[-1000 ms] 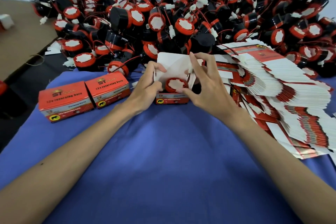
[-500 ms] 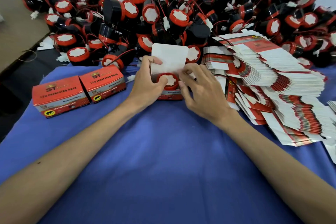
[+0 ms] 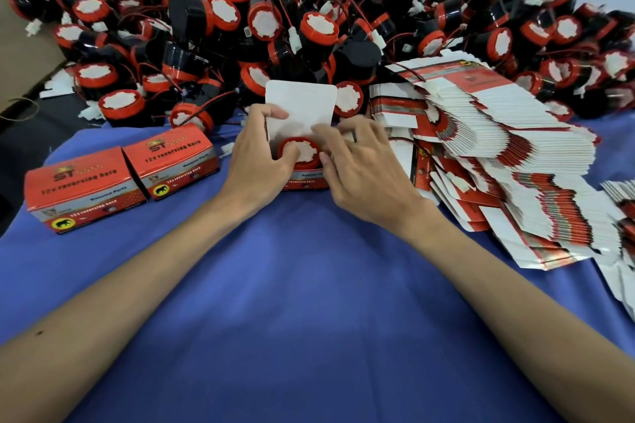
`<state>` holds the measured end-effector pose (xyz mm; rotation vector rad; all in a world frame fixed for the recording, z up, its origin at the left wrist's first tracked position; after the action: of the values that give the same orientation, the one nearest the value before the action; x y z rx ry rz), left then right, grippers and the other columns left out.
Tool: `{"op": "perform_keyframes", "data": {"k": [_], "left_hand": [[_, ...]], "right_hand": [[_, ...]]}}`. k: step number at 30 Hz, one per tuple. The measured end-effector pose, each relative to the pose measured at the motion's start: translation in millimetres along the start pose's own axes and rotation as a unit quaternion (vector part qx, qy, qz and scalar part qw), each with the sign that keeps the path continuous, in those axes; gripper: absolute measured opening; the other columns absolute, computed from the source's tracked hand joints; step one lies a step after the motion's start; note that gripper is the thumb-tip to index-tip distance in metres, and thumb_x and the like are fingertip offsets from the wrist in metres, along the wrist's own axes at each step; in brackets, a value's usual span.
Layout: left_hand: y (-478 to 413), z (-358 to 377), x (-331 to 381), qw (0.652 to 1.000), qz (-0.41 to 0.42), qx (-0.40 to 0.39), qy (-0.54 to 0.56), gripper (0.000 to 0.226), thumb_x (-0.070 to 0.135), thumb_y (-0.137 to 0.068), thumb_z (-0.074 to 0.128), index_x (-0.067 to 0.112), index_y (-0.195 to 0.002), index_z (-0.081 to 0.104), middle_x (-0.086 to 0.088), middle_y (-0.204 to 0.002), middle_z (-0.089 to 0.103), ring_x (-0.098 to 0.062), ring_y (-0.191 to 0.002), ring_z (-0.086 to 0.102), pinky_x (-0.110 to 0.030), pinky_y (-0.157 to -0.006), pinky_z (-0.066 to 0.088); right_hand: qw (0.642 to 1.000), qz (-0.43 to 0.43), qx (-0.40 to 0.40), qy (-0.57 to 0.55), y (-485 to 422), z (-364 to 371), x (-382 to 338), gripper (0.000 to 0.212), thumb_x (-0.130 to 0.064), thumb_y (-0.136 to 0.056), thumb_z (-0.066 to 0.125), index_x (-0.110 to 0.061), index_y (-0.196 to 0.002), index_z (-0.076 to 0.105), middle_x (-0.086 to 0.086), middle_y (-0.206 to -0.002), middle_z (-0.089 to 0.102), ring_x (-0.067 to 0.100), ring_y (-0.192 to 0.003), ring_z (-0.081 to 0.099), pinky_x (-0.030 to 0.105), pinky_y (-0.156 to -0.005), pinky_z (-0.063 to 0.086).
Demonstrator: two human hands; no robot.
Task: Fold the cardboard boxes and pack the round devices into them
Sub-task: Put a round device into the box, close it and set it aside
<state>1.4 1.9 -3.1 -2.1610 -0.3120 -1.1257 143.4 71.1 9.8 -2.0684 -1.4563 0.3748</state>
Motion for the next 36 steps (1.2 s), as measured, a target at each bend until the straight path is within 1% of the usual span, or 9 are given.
{"op": "perform_keyframes", "data": {"k": [7, 15, 18, 21, 26, 29, 31, 33, 36], "left_hand": [[1.0, 1.1, -3.8, 1.000, 0.017, -0.006, -0.011, 0.029, 0.022, -0.080, 0.050, 0.021, -0.106, 0.039, 0.006, -0.107, 0.050, -0.016, -0.094, 0.051, -0.032, -0.078, 0.044], [-1.1, 1.5, -6.4, 0.996, 0.016, -0.069, 0.056, 0.046, 0.053, -0.093, 0.024, 0.030, -0.114, 0.058, 0.008, -0.123, 0.048, 0.002, -0.116, 0.046, -0.018, -0.099, 0.037], [-3.4, 4.3, -7.3, 0.991, 0.001, -0.113, 0.070, 0.035, 0.037, -0.096, 0.032, 0.030, -0.119, 0.057, -0.003, -0.136, 0.041, -0.007, -0.128, 0.042, -0.031, -0.109, 0.036], [-3.6, 3.7, -6.5, 0.989, 0.028, -0.134, 0.050, 0.034, 0.024, -0.092, 0.040, 0.025, -0.125, 0.047, -0.004, -0.129, 0.035, -0.009, -0.124, 0.040, -0.020, -0.104, 0.037], [-2.3, 2.3, 0.5, 0.983, 0.097, -0.071, 0.138, 0.049, 0.002, -0.087, 0.052, 0.012, -0.118, 0.016, -0.025, -0.122, 0.045, -0.027, -0.110, 0.054, -0.032, -0.092, 0.045], [-1.7, 0.2, -2.1, 0.986, 0.074, -0.059, 0.138, 0.062, 0.008, -0.085, 0.066, 0.021, -0.129, 0.024, -0.013, -0.112, 0.058, -0.017, -0.098, 0.064, -0.024, -0.084, 0.051], [-3.6, -2.7, -4.3, 0.992, 0.083, -0.057, 0.079, 0.042, 0.021, -0.083, 0.073, 0.019, -0.119, 0.051, 0.003, -0.104, 0.061, -0.007, -0.097, 0.062, -0.021, -0.081, 0.050], [-4.2, -4.3, -4.9, 0.992, 0.099, -0.060, 0.056, 0.027, 0.027, -0.082, 0.073, 0.012, -0.102, 0.063, 0.013, -0.099, 0.063, 0.004, -0.094, 0.061, -0.013, -0.079, 0.047], [-4.2, -5.6, -4.4, 0.989, 0.097, -0.085, 0.070, 0.016, 0.021, -0.083, 0.065, 0.019, -0.098, 0.061, 0.027, -0.098, 0.065, 0.010, -0.098, 0.059, -0.008, -0.080, 0.045]], "right_hand": [[0.998, -0.011, 0.002, -0.062, 1.6, 3.7, -2.6, 0.027, -0.005, -0.089, 0.041, 0.005, -0.102, 0.063, 0.012, -0.081, 0.064, 0.031, -0.084, 0.053, 0.038, -0.076, 0.048], [0.938, 0.110, 0.173, -0.280, 6.6, 11.1, 7.6, 0.038, 0.003, -0.081, 0.069, 0.012, -0.115, 0.054, 0.026, -0.119, 0.042, 0.022, -0.114, 0.047, 0.032, -0.091, 0.054], [0.923, 0.115, 0.155, -0.332, 8.4, 13.3, 8.2, 0.029, 0.004, -0.084, 0.065, 0.010, -0.112, 0.058, 0.019, -0.109, 0.060, 0.021, -0.102, 0.061, 0.026, -0.088, 0.055], [0.929, 0.115, 0.142, -0.323, 10.5, 12.0, 7.0, 0.023, 0.003, -0.087, 0.058, 0.007, -0.110, 0.061, 0.012, -0.100, 0.070, 0.016, -0.094, 0.065, 0.026, -0.084, 0.054], [0.923, 0.166, 0.093, -0.335, 5.6, 9.0, 0.8, 0.051, -0.006, -0.091, 0.055, -0.004, -0.139, 0.039, -0.001, -0.089, 0.074, 0.010, -0.088, 0.068, 0.029, -0.082, 0.052], [0.867, 0.232, 0.076, -0.435, 2.8, 8.2, 2.9, 0.058, -0.016, -0.097, 0.053, -0.012, -0.148, 0.027, 0.001, -0.084, 0.074, 0.013, -0.086, 0.070, 0.033, -0.086, 0.053], [0.832, 0.261, 0.070, -0.484, -0.5, 7.4, 6.1, 0.033, -0.024, -0.099, 0.050, -0.011, -0.129, 0.055, 0.003, -0.082, 0.073, 0.019, -0.084, 0.070, 0.042, -0.084, 0.054], [0.839, 0.263, 0.077, -0.470, -0.8, 6.8, 7.8, 0.028, -0.025, -0.098, 0.050, -0.006, -0.099, 0.070, 0.001, -0.078, 0.070, 0.015, -0.077, 0.066, 0.039, -0.074, 0.053], [0.849, 0.244, 0.075, -0.462, 2.9, 8.9, 6.0, 0.021, -0.016, -0.096, 0.057, -0.003, -0.099, 0.073, -0.004, -0.087, 0.069, 0.005, -0.082, 0.063, 0.024, -0.073, 0.050]]}}
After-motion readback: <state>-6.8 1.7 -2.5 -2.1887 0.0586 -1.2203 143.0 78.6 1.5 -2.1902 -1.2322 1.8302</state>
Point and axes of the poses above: each hand's wrist, its own y-axis away from the middle knuckle, its own z-axis out of the palm, x = y × z, the point moved 2 cm from there along -y, towards the middle knuckle
